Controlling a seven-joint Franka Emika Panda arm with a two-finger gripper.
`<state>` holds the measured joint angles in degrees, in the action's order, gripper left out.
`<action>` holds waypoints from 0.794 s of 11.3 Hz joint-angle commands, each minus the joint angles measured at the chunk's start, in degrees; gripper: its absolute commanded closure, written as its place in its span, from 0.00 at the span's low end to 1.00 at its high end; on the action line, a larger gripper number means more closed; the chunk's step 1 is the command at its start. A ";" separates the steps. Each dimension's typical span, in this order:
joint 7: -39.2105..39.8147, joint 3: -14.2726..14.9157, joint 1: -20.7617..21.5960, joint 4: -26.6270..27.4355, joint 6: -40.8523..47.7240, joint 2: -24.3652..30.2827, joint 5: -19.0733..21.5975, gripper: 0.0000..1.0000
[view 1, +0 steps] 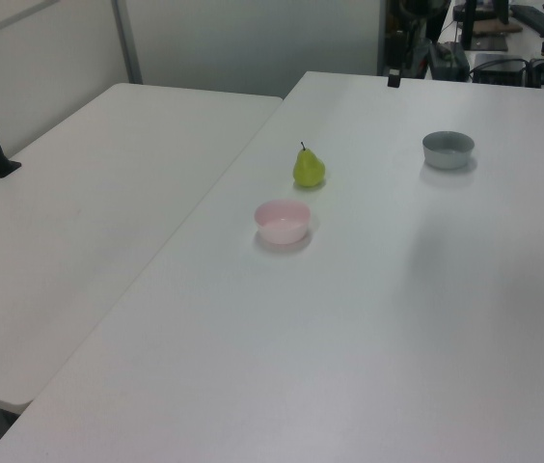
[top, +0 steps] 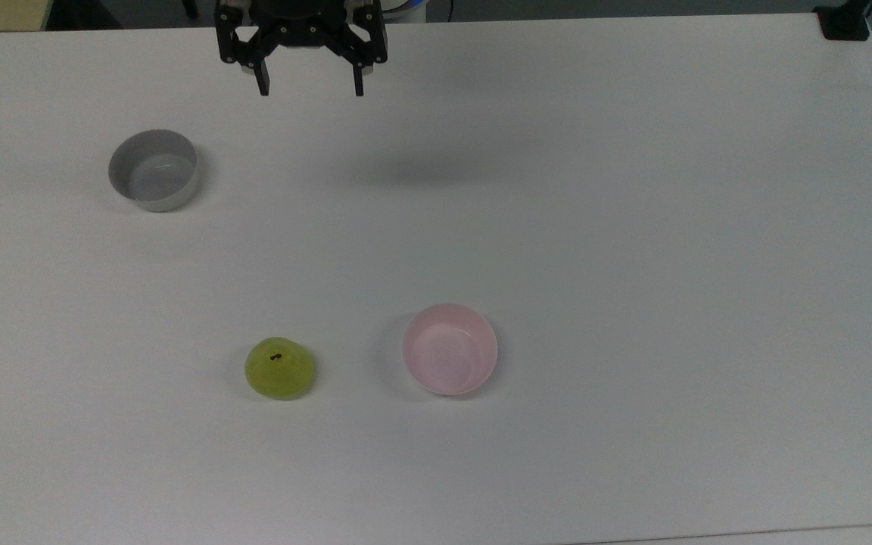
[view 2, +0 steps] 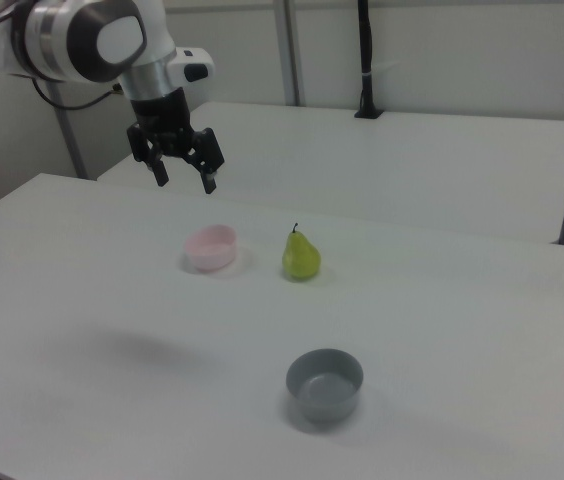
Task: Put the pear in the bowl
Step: 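Move the open gripper over the green pear and lower it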
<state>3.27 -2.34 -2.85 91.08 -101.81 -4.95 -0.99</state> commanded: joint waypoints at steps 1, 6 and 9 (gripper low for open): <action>1.92 0.23 -0.23 0.50 -6.10 -2.34 -0.67 0.00; 1.48 0.32 -1.98 0.50 -20.50 -8.93 -1.56 0.00; 1.22 0.32 -2.77 -1.07 -28.17 -14.28 -1.65 0.00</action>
<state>3.92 -2.21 -5.30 91.16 -125.52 -16.07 -2.25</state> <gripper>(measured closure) 0.000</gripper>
